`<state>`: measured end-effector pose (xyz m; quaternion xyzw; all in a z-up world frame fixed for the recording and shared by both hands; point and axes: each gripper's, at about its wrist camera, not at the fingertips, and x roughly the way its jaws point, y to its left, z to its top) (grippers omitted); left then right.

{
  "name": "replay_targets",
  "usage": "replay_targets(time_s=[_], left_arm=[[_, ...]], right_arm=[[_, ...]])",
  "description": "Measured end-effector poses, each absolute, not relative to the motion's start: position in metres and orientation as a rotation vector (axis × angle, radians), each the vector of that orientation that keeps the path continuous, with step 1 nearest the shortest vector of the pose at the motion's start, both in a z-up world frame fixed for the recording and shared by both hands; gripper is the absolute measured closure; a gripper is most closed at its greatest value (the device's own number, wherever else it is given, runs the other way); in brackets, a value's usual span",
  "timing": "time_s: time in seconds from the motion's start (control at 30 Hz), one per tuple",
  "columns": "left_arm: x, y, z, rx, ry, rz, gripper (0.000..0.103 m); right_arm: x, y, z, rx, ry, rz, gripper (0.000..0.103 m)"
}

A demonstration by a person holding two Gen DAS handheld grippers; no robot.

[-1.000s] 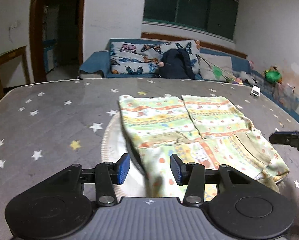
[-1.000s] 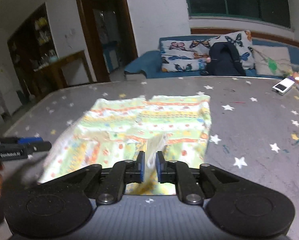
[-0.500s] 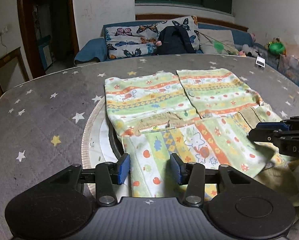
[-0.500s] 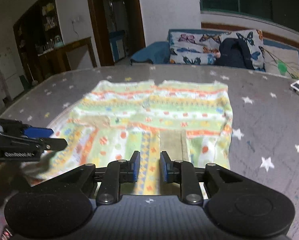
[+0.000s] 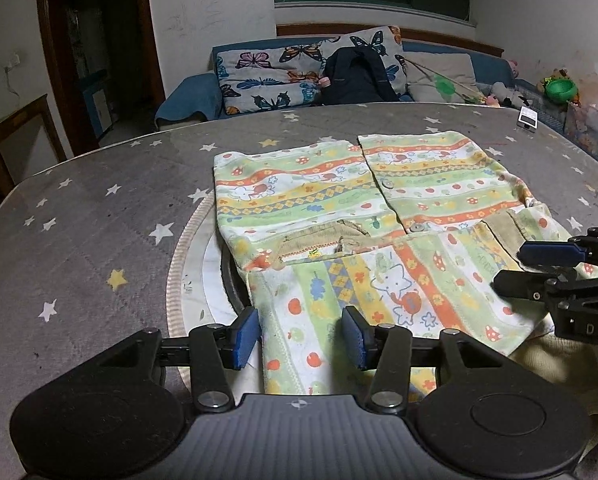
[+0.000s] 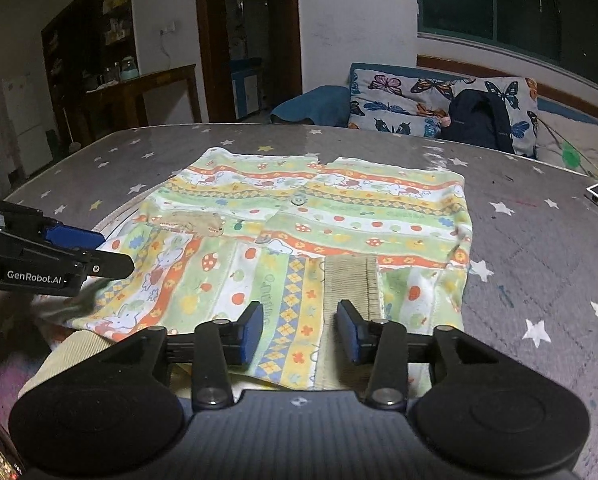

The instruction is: Fold clothes

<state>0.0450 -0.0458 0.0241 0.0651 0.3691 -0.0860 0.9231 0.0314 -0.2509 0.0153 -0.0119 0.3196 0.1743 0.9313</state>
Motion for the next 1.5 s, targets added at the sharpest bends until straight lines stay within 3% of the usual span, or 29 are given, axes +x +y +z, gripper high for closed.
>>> replay_targets(time_s=[0.17, 0.7, 1.5], left_arm=[[0.043, -0.047, 0.025, 0.146, 0.754, -0.170, 0.050], [0.009, -0.056, 0.027, 0.312, 0.669, -0.223, 0.049], [-0.053, -0.073, 0.008, 0.696, 0.483, -0.528, 0.048]], right_arm=[[0.029, -0.247, 0.014, -0.051, 0.646, 0.364, 0.053], [-0.014, -0.266, 0.027, -0.108, 0.627, 0.396, 0.052], [-0.081, -0.255, 0.023, -0.414, 0.577, 0.546, 0.052]])
